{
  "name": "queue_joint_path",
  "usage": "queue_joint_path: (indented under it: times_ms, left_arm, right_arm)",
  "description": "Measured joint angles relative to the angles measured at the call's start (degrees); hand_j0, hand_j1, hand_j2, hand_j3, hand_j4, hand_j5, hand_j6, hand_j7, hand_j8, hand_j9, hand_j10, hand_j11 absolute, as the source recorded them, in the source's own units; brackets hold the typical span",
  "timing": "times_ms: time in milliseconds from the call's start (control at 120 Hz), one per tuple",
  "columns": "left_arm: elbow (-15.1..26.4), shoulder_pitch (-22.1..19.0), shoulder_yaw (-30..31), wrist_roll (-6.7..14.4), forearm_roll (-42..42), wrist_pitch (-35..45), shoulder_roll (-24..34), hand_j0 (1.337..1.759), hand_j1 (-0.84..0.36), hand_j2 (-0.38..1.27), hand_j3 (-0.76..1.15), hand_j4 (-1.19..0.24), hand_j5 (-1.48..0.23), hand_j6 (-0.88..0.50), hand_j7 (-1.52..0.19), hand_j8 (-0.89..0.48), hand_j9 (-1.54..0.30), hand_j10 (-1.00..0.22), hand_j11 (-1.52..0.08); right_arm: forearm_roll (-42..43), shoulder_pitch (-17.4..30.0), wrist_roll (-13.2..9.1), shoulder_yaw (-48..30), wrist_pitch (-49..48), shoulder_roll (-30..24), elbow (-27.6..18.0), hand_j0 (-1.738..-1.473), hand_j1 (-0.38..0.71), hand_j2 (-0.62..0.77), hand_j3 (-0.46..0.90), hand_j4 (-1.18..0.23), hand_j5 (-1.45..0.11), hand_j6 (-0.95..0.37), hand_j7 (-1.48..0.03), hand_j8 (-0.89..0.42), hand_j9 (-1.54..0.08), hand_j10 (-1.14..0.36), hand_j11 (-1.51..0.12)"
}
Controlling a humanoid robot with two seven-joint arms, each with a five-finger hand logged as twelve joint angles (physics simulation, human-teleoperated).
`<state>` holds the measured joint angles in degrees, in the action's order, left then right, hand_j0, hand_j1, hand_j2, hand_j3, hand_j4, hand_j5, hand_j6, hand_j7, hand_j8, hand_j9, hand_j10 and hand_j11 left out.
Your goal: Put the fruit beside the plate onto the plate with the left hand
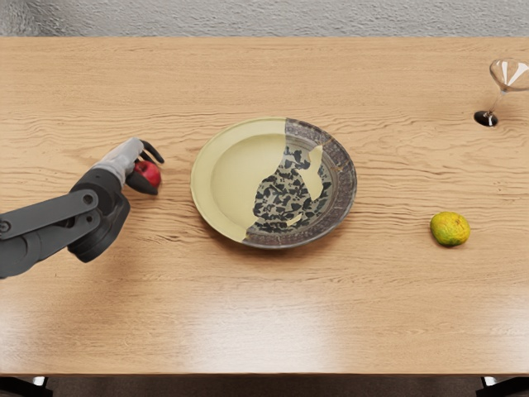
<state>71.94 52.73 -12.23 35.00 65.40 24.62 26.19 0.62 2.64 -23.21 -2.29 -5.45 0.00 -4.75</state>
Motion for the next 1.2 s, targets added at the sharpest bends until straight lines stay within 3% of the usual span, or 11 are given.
queue_joint_path:
  times_ms: [508,1008,1200]
  left_arm:
    - [0.5,1.0,0.1,0.0,-1.1,-0.4,-0.4,1.648,-0.31,0.32,0.0,-0.75,-1.05,-0.42,-1.04,-0.31,-1.04,-0.49,-1.04]
    - [8.3,11.3,-0.6,0.1,-2.3,-0.7,1.3,1.644,-0.35,0.37,0.0,-0.78,-1.2,-0.34,-1.15,-0.24,-1.13,-0.43,-1.13]
    - [9.9,13.0,-0.6,0.1,-3.4,-0.7,-4.2,1.644,-0.35,0.38,0.0,-0.78,-1.22,-0.34,-1.16,-0.23,-1.13,-0.43,-1.14]
  right_arm:
    - [0.0,-0.3,0.0,0.0,0.0,0.0,0.0,-1.658,-0.35,0.0,0.0,0.0,0.0,0.0,0.0,0.0,0.0,0.0,0.0]
    - [0.0,-0.5,-0.1,0.0,0.0,0.0,0.0,-1.658,-0.35,0.0,0.0,0.0,0.0,0.0,0.0,0.0,0.0,0.0,0.0]
    - [0.0,-0.5,-0.1,0.0,0.0,0.0,0.0,-1.658,-0.35,0.0,0.0,0.0,0.0,0.0,0.0,0.0,0.0,0.0,0.0]
